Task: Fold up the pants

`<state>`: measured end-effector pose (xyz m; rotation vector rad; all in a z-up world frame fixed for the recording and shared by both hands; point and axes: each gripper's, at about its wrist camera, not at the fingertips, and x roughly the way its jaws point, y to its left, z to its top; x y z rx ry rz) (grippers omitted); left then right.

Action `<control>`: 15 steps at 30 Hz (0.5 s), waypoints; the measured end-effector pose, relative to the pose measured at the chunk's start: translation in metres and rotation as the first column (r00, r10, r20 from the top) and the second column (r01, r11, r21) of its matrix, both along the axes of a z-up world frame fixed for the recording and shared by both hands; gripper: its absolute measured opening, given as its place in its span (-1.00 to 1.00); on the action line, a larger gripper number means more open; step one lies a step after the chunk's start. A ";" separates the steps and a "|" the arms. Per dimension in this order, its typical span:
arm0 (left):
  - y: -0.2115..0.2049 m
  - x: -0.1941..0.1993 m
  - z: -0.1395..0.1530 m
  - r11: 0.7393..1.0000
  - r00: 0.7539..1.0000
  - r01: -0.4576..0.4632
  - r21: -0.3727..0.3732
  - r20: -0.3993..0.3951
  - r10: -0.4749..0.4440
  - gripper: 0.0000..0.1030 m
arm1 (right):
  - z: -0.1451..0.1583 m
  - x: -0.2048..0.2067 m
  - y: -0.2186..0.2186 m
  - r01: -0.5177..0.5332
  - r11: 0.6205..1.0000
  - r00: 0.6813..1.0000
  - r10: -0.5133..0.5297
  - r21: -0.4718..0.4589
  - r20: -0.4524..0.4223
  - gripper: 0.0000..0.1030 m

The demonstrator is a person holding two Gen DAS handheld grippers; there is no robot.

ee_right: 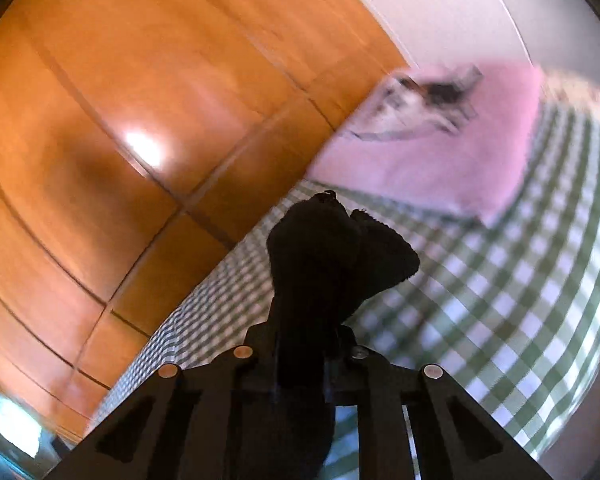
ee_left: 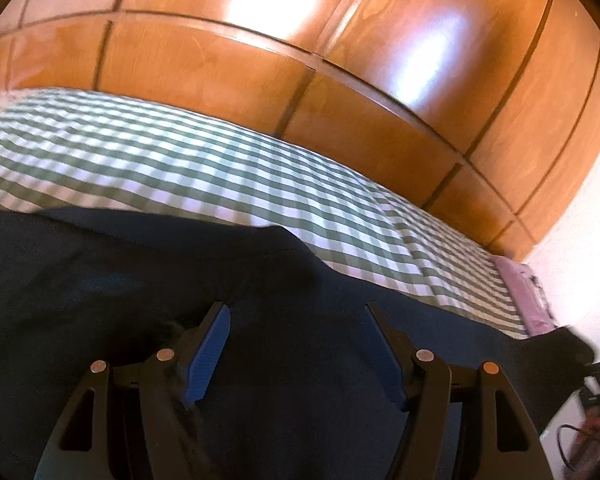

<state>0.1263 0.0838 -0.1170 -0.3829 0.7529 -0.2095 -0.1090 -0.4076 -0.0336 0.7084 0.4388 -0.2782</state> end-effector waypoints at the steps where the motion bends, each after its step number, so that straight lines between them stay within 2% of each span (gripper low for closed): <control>1: 0.002 -0.004 0.003 1.000 1.000 -0.024 0.008 0.010 0.024 0.34 | 0.008 0.001 0.008 -0.006 1.000 1.000 0.006 -0.030 0.004 -0.71; 5: 0.017 -0.019 0.006 0.996 0.996 -0.088 -0.006 0.014 0.088 0.36 | 0.042 0.007 0.048 -0.041 0.986 0.999 0.045 -0.160 0.020 -0.71; 9: 0.031 -0.037 0.005 0.991 0.991 -0.133 -0.010 0.013 0.133 0.36 | 0.065 0.013 0.086 -0.094 0.964 0.994 0.106 -0.247 0.037 -0.71; 15: 0.040 -0.053 -0.003 0.991 0.991 -0.132 -0.017 0.005 0.132 0.36 | 0.078 0.031 0.150 -0.216 0.914 0.968 0.245 -0.344 0.044 -0.71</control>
